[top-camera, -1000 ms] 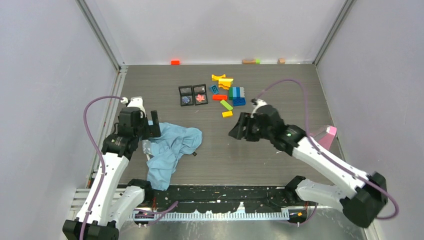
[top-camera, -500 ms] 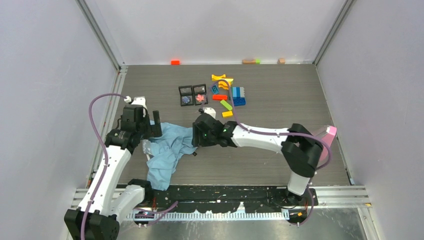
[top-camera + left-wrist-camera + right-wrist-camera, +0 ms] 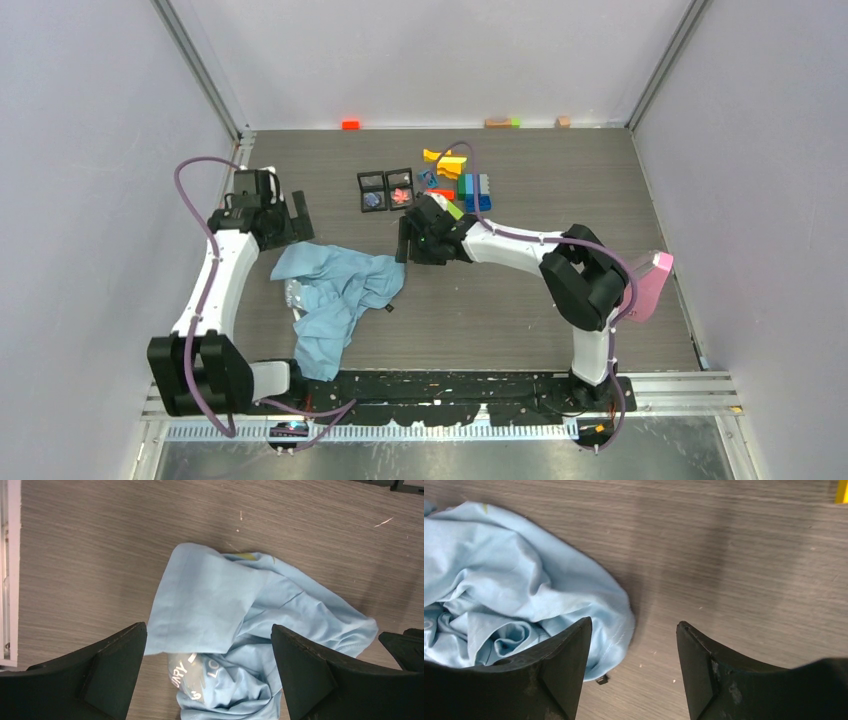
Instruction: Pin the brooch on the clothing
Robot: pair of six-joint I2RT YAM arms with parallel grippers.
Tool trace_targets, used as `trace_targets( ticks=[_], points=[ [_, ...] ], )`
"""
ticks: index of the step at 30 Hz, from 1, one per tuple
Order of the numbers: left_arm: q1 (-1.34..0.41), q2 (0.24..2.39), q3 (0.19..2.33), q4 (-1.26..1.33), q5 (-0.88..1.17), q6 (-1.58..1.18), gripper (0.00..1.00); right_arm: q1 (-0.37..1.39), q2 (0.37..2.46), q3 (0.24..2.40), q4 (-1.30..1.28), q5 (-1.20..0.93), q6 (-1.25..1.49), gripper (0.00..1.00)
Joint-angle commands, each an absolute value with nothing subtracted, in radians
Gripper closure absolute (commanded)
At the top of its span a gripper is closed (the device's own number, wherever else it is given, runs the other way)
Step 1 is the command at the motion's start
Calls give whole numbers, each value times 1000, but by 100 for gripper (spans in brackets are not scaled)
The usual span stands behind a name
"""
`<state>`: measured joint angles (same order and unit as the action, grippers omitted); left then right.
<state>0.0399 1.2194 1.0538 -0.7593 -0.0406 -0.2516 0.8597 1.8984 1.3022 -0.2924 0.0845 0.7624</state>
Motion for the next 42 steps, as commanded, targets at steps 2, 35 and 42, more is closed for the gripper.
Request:
trace_targets(
  ticks=[2, 35, 42],
  points=[
    [48, 1353, 1154, -788, -5, -218, 2, 843, 1939, 1345, -254, -53, 720, 30],
    [49, 1567, 1221, -827, -6, -198, 100, 796, 1884, 1414, -292, -48, 665, 100],
    [48, 1302, 1299, -786, -45, -294, 100, 685, 1605, 1445, -481, 71, 559, 99]
  ],
)
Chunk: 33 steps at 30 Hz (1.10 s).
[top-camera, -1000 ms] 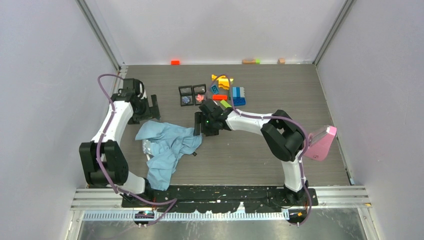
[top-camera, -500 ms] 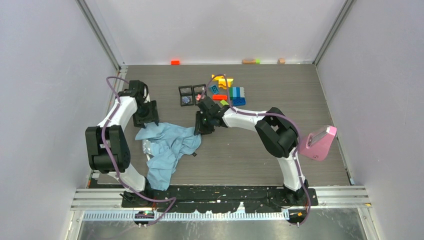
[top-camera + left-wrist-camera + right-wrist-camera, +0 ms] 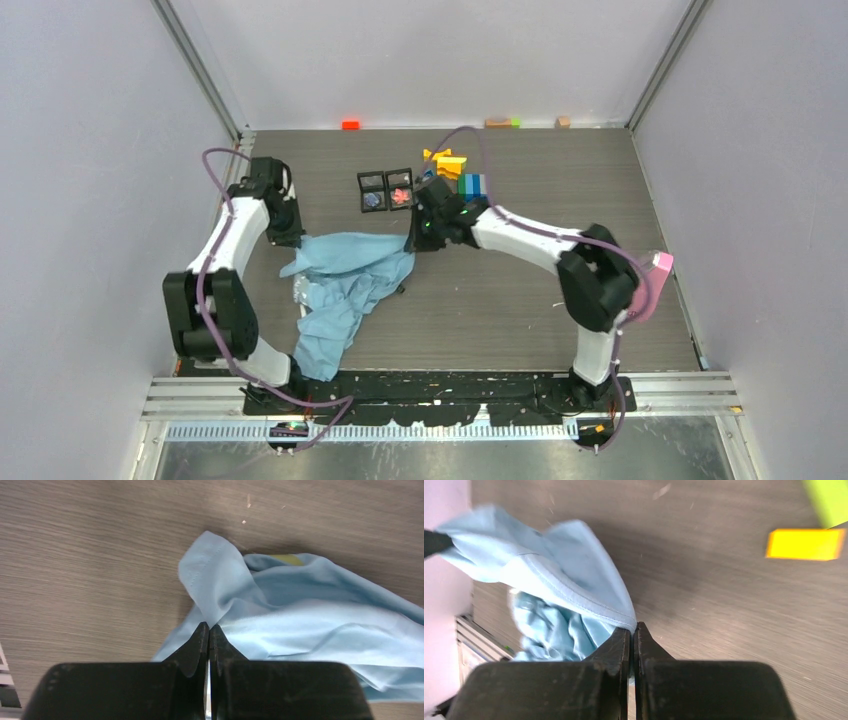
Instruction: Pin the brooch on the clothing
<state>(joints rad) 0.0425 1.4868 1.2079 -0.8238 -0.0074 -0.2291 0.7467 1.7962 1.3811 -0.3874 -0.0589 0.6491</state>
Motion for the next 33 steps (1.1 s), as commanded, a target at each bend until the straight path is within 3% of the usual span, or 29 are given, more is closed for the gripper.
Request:
trace_targets(
  ticks=[1, 9, 23, 28, 33],
  points=[
    [49, 1273, 1340, -797, -47, -317, 100, 679, 1585, 1464, -546, 95, 517, 100],
    [49, 1140, 1670, -834, 105, -438, 100, 673, 1380, 1798, -844, 280, 256, 100],
    [48, 1165, 2358, -960, 335, -494, 100, 673, 1129, 2148, -795, 86, 131, 100],
    [49, 1124, 2352, -919, 333, -520, 100, 673, 1118, 2197, -790, 46, 149, 100],
    [49, 1136, 2278, -937, 275, -474, 100, 673, 1098, 2094, -727, 135, 143, 100]
  ],
)
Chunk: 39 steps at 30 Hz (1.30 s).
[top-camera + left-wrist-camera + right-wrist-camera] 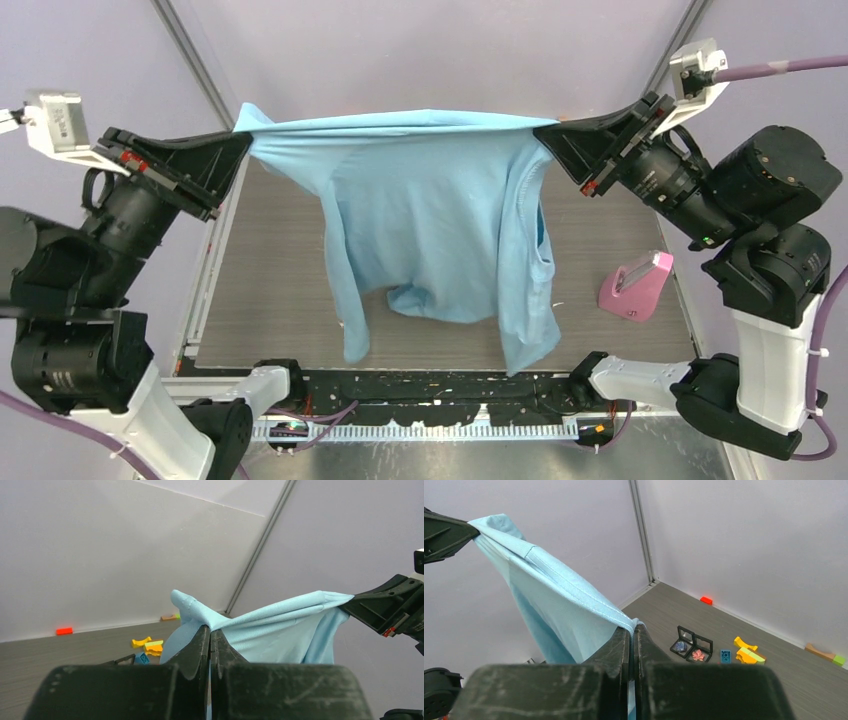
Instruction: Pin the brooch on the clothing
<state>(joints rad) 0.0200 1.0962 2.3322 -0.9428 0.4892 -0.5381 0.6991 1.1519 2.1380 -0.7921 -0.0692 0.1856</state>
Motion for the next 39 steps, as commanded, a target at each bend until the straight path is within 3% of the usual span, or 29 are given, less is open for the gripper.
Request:
trace_targets(
  ticks=[1, 6, 12, 23, 27, 32, 38, 39],
  points=[
    [49, 1144, 2257, -940, 273, -466, 100, 673, 1098, 2049, -696, 177, 130, 100],
    [49, 1191, 2160, -916, 246, -429, 100, 673, 1124, 1898, -538, 341, 85, 100],
    [49, 1252, 2164, -921, 192, -414, 100, 673, 1237, 1847, -435, 319, 80, 100],
    [48, 1295, 2389, -880, 299, -486, 100, 670, 1457, 2199, -510, 218, 10, 100],
    [48, 1168, 2193, -778, 455, -478, 100, 670, 1366, 2074, -496, 199, 6, 100],
    [48, 925, 1786, -728, 671, -416, 100, 670, 1158, 1612, -447, 216, 71, 99],
    [49, 631, 1258, -740, 978, -425, 100, 670, 911, 1151, -494, 300, 380, 97],
    [46, 594, 1201, -766, 1013, -426, 100, 670, 867, 1084, -509, 322, 466, 93]
  ],
)
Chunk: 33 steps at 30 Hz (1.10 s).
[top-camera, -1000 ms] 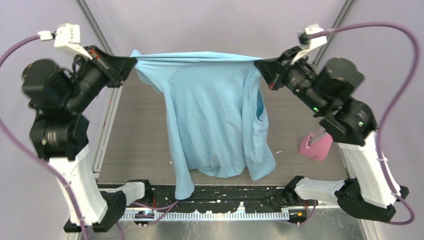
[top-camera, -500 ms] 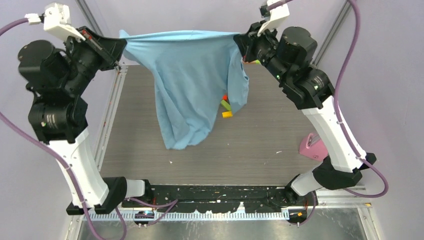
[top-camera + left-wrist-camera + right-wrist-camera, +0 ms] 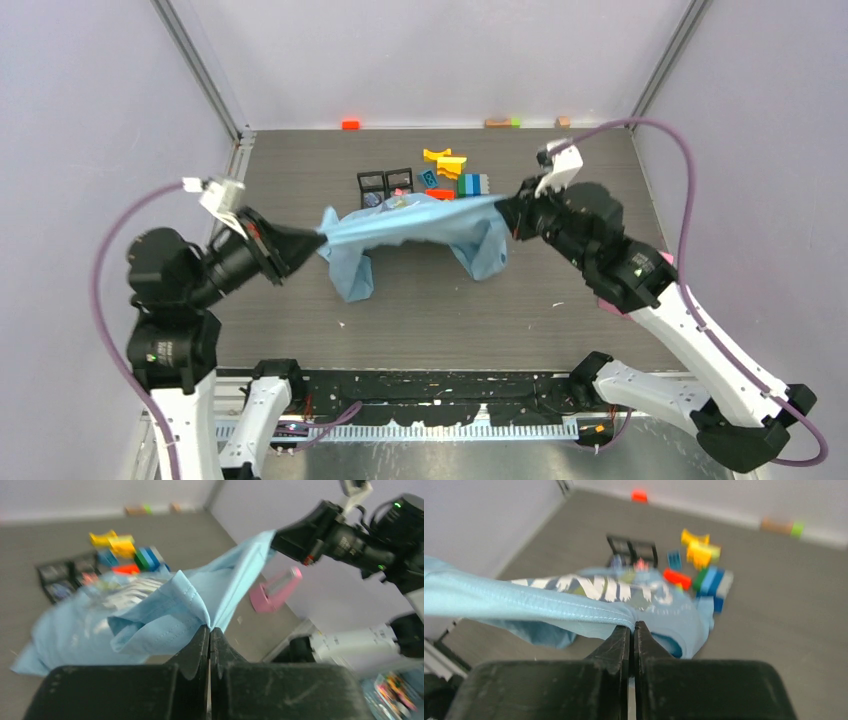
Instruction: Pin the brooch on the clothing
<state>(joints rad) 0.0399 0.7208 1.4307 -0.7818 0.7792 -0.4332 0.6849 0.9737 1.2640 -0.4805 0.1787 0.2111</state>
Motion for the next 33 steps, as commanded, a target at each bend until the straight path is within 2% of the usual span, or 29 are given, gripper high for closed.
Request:
trace_targets(
  ticks=[1, 2, 3, 4, 5, 7, 8, 9, 11, 14, 19, 25, 27, 33],
  points=[
    [28, 569, 1151, -805, 1034, -413, 100, 670, 825, 1055, -543, 373, 547, 85],
    [12, 550, 1096, -808, 1042, -431, 100, 670, 807, 1002, -560, 419, 580, 78],
    [10, 531, 1047, -813, 1062, -441, 100, 670, 776, 979, -595, 440, 631, 63],
    [-18, 513, 1005, -818, 1099, -436, 95, 670, 761, 943, -610, 475, 650, 57],
    [-27, 498, 972, -819, 1130, -432, 88, 670, 740, 929, -636, 493, 681, 43],
    [-44, 487, 933, -822, 1191, -425, 43, 670, 719, 905, -667, 540, 705, 27],
    [-54, 487, 929, -826, 1215, -419, 25, 670, 716, 903, -672, 554, 705, 24],
    [-64, 488, 934, -825, 1220, -417, 14, 670, 712, 908, -678, 559, 697, 20],
    [-74, 496, 972, -838, 1213, -395, 2, 670, 719, 917, -681, 576, 682, 16],
    [-74, 520, 1006, -836, 1192, -379, 0, 670, 752, 926, -680, 584, 666, 15],
    [-74, 602, 945, -811, 981, -382, 1, 670, 857, 919, -682, 513, 684, 15],
    [-104, 721, 806, -668, 804, -464, 7, 668, 1009, 858, -696, 511, 777, 16],
    [-181, 738, 745, -541, 762, -529, 8, 659, 1060, 829, -698, 511, 809, 15],
    [-514, 866, 628, -319, 433, -633, 9, 572, 1145, 735, -657, 441, 863, 14]
  ],
)
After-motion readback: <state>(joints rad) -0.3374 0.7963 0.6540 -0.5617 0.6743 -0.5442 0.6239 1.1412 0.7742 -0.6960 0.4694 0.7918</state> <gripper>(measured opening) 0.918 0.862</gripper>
